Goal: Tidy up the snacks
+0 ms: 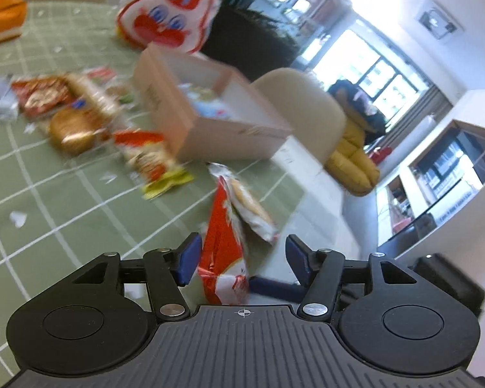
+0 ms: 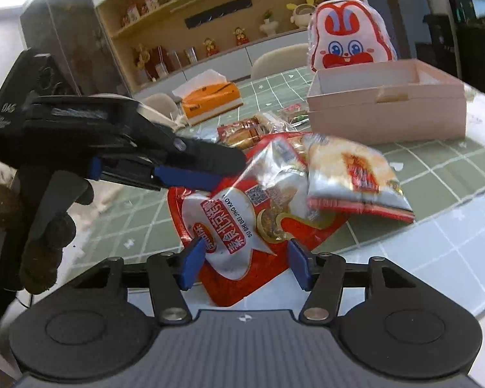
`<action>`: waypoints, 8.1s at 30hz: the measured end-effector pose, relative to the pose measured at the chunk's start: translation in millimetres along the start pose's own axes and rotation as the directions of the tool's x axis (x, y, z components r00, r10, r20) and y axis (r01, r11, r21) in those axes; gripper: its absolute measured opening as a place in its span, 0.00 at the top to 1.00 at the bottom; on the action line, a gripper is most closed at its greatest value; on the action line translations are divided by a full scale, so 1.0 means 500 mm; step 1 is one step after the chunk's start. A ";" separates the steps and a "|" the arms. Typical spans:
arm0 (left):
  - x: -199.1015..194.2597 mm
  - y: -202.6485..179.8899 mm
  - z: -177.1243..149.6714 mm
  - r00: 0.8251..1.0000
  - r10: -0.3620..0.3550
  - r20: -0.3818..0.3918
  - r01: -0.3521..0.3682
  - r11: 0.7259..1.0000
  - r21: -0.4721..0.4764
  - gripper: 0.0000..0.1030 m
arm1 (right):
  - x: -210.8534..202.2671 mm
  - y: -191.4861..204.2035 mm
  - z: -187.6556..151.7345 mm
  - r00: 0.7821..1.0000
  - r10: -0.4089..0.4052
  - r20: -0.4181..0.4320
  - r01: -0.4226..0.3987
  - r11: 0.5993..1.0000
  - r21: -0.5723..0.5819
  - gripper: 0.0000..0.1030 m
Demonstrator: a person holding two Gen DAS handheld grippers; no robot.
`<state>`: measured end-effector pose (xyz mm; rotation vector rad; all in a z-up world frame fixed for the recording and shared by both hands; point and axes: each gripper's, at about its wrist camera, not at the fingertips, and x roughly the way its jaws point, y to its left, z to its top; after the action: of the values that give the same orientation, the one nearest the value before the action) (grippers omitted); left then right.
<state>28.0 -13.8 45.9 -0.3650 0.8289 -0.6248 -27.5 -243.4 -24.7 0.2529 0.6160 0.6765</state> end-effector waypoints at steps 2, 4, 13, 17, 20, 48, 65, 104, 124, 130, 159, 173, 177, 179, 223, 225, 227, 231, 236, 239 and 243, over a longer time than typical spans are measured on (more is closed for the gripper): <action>0.002 -0.027 0.003 1.000 -0.009 -0.002 0.009 1.000 0.024 0.39 | -0.014 -0.009 -0.005 1.000 0.012 0.010 -0.012 1.000 0.008 0.46; 0.014 -0.056 0.002 1.000 0.004 -0.014 -0.003 0.998 0.055 0.39 | -0.026 -0.013 -0.013 1.000 0.007 0.016 -0.007 1.000 0.002 0.47; 0.073 -0.194 -0.050 0.984 0.151 -0.098 -0.118 0.950 0.289 0.41 | -0.064 -0.054 -0.036 0.999 -0.002 0.040 0.001 1.000 0.019 0.54; 0.096 -0.206 -0.069 0.974 0.201 -0.101 -0.154 0.924 0.351 0.42 | -0.064 -0.054 -0.034 0.999 -0.005 0.054 0.005 1.000 0.011 0.57; 0.096 -0.214 -0.070 0.971 0.230 -0.060 -0.189 0.899 0.395 0.45 | -0.067 -0.052 -0.032 0.998 -0.011 0.066 0.011 1.000 0.000 0.58; 0.098 -0.052 -0.035 0.993 0.113 0.026 -0.116 0.951 0.287 0.67 | -0.033 -0.058 0.035 0.974 -0.223 0.027 0.225 0.972 -0.072 0.56; -0.041 0.149 -0.053 0.984 0.122 0.133 -0.109 0.989 -0.100 0.72 | 0.147 -0.032 0.147 0.883 -0.468 -0.036 0.462 0.879 -0.117 0.20; -0.021 -0.012 -0.093 0.989 0.111 0.093 -0.116 0.992 0.046 0.73 | -0.070 -0.020 0.057 0.934 -0.354 0.052 0.358 0.913 -0.198 0.26; 0.111 -0.081 0.298 0.967 0.040 0.252 -0.031 0.999 -0.039 0.72 | -0.106 -0.119 0.501 0.845 -0.426 0.323 0.506 0.834 -0.221 0.26; 0.292 0.025 0.318 0.988 0.127 0.083 -0.122 0.991 -0.062 0.67 | -0.009 -0.223 0.507 0.889 -0.414 0.196 0.448 0.875 -0.183 0.26; -0.105 0.308 0.170 0.760 0.553 0.341 -0.436 0.823 -0.363 0.65 | 0.231 -0.157 0.457 0.952 -0.293 -0.094 0.279 0.951 -0.134 0.17; 0.049 0.409 0.282 0.768 0.601 0.221 -0.561 0.798 -0.219 0.65 | 0.395 0.069 0.283 0.960 -0.257 -0.112 0.201 0.909 -0.365 0.16; 0.065 0.406 0.282 0.783 0.593 0.188 -0.571 0.805 -0.164 0.65 | 0.398 0.082 0.264 0.956 -0.286 -0.063 0.234 0.874 -0.426 0.15; 0.068 0.399 0.276 0.784 0.594 0.179 -0.584 0.804 -0.114 0.66 | 0.390 0.084 0.264 0.964 -0.262 -0.045 0.221 0.882 -0.415 0.15; -0.103 0.165 0.010 0.825 0.520 0.220 -0.547 0.833 0.085 0.65 | 0.277 0.092 0.178 0.968 -0.243 -0.063 0.207 0.915 -0.346 0.38; -0.091 0.142 0.007 0.825 0.520 0.220 -0.555 0.820 0.144 0.65 | 0.271 0.076 0.170 0.966 -0.254 -0.042 0.226 0.917 -0.329 0.37; -0.072 0.131 0.007 0.820 0.537 0.201 -0.570 0.799 0.191 0.65 | 0.267 0.063 0.168 0.967 -0.252 -0.038 0.229 0.924 -0.305 0.35; -0.039 0.131 0.003 0.821 0.546 0.165 -0.571 0.788 0.230 0.62 | 0.253 0.038 0.174 0.973 -0.229 -0.037 0.213 0.947 -0.241 0.34; -0.031 0.130 0.003 0.826 0.541 0.157 -0.563 0.790 0.241 0.59 | 0.254 0.019 0.179 0.974 -0.220 -0.047 0.208 0.960 -0.190 0.33; -0.022 0.119 -0.001 0.843 0.520 0.140 -0.537 0.793 0.288 0.48 | 0.256 0.018 0.179 0.975 -0.219 -0.050 0.206 0.960 -0.190 0.32; -0.024 0.116 -0.007 0.847 0.513 0.137 -0.529 0.791 0.307 0.46 | 0.255 0.016 0.178 0.975 -0.217 -0.050 0.204 0.961 -0.185 0.32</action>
<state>40.6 37.8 19.7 0.1674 0.7179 -0.2233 100.5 -156.4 -7.6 -0.0047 0.6341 0.5322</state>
